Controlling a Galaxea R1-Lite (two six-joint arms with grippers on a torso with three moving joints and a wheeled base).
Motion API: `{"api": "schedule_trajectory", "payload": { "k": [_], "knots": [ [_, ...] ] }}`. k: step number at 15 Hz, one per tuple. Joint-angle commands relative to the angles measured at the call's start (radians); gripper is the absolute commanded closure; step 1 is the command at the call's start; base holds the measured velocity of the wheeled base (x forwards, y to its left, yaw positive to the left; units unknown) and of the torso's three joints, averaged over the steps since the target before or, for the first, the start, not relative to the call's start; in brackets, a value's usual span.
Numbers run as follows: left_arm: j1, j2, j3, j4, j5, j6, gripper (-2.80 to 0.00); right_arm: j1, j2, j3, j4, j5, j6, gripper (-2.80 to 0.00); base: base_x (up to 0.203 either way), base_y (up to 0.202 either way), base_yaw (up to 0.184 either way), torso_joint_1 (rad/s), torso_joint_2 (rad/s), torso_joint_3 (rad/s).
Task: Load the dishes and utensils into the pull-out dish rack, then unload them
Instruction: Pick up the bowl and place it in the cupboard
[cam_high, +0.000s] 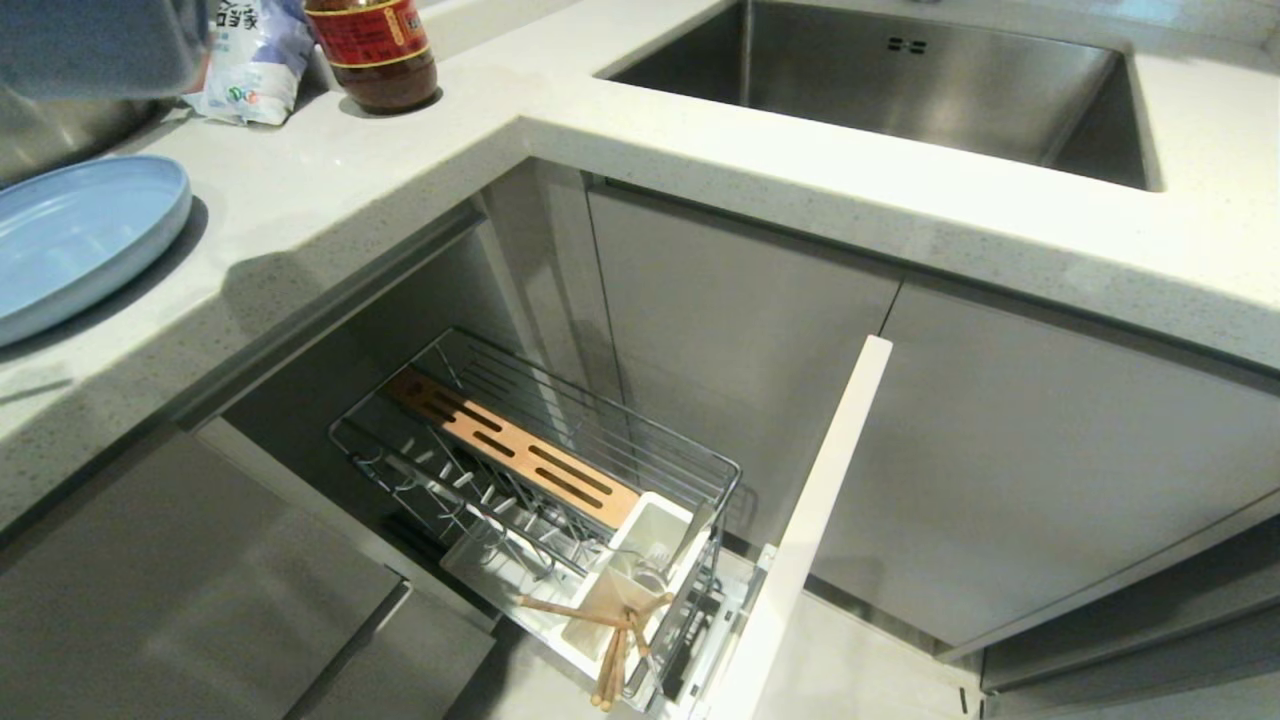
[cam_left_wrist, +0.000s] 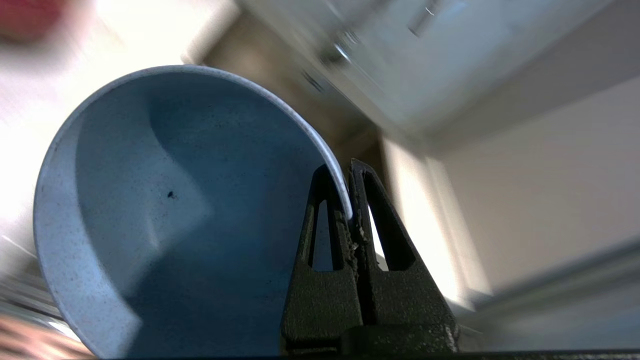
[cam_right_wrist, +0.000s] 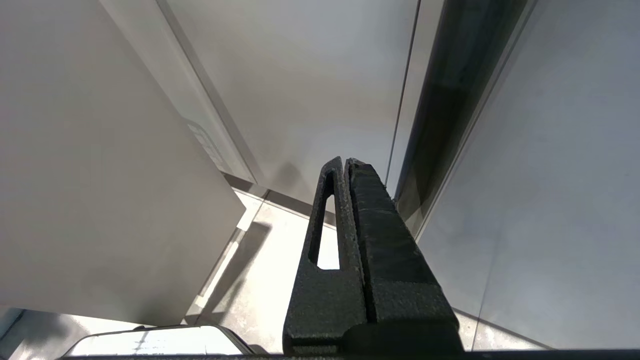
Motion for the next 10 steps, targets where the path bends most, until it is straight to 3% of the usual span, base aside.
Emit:
{"api": "schedule_trajectory", "payload": {
  "k": [1,3,5,8,10],
  "knots": [
    [-0.066,-0.044,0.086,0.001,-0.005,-0.212,0.0,0.0,-0.004,0.0,0.0,0.0,0.0,0.0,0.0,0.0,0.0,0.0,0.0,0.0],
    [-0.085,-0.044,0.163,-0.003,-0.006,-0.354,0.0,0.0,-0.004,0.0,0.0,0.0,0.0,0.0,0.0,0.0,0.0,0.0,0.0,0.0],
    [-0.091,-0.014,0.201,-0.006,-0.015,-0.413,0.0,0.0,-0.004,0.0,0.0,0.0,0.0,0.0,0.0,0.0,0.0,0.0,0.0,0.0],
    [-0.09,0.038,0.237,-0.014,-0.013,-0.562,0.0,0.0,-0.004,0.0,0.0,0.0,0.0,0.0,0.0,0.0,0.0,0.0,0.0,0.0],
    [-0.087,0.076,0.287,-0.077,-0.003,-0.603,0.0,0.0,-0.004,0.0,0.0,0.0,0.0,0.0,0.0,0.0,0.0,0.0,0.0,0.0]
  ]
}}
